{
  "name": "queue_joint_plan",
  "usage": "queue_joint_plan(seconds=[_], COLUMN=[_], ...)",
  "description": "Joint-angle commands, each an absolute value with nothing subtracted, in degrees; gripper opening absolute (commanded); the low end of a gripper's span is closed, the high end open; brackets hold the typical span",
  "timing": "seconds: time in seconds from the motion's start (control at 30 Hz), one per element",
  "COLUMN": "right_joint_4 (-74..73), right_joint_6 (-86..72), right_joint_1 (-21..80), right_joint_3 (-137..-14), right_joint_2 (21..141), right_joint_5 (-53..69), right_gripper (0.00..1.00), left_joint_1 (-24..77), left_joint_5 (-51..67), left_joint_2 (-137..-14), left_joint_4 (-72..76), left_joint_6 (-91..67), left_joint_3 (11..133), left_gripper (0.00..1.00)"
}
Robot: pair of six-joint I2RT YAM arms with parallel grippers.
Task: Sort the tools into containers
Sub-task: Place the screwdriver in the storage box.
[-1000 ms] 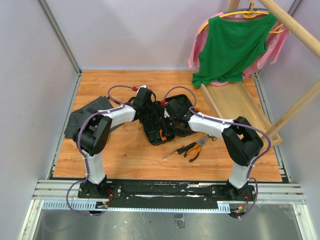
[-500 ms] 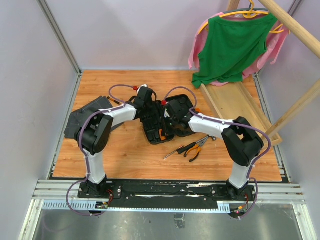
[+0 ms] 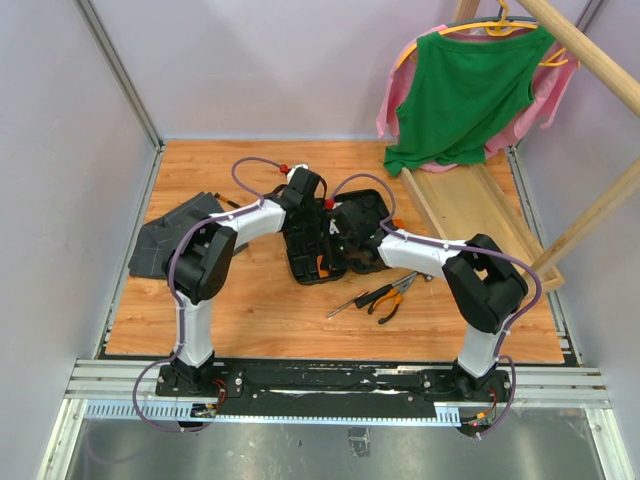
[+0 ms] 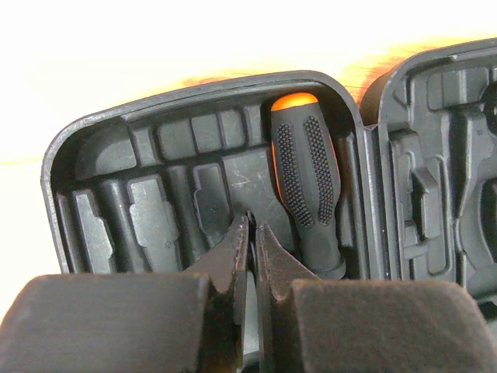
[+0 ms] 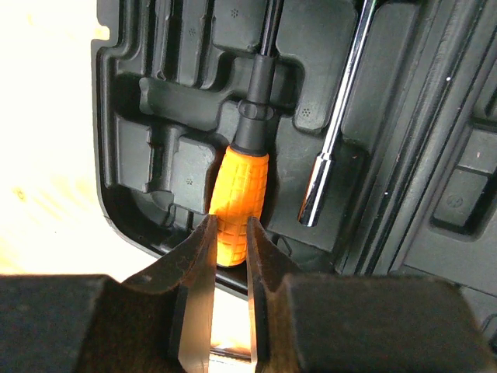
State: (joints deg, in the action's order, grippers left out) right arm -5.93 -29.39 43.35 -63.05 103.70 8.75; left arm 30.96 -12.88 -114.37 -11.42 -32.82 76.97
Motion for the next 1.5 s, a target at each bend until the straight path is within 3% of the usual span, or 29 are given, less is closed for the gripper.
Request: queue_joint_plan(seconds=[0.0, 0.47, 0.97, 1.13, 1.47], right_joint_4=[-14.8, -13.5, -15.5, -16.9, -17.3], right_joint_6=[-27.9, -28.9, -27.5, -25.8, -25.3], right_joint_1=[44.1, 43.7, 43.5, 43.5, 43.5], right_joint_3=[-57.2, -54.7, -53.3, -53.7, -56.3], right_joint_2=[110.0, 110.2, 107.1, 106.1, 106.5], right_joint_5=[3.9, 3.4, 2.0, 1.9, 1.4], right_gripper=[0.13, 0.13, 0.13, 0.14, 0.16], left_joint_1=[32.1, 33.2, 33.6, 33.6, 32.1], left_joint_5=[-16.0, -13.4, -8.8, -8.4, -10.0], left_joint_2=[-121.8, -125.4, -118.0, -111.4, -102.9], left_joint_4=[-22.0, -22.6, -19.0, -18.7, -18.4], left_joint_6=[-28.9, -27.7, -28.8, -28.8, -27.3], left_joint_3=[75.1, 72.5, 63.8, 64.2, 71.7], left_gripper=[0.07, 0.05, 0.0, 0.02, 0.18])
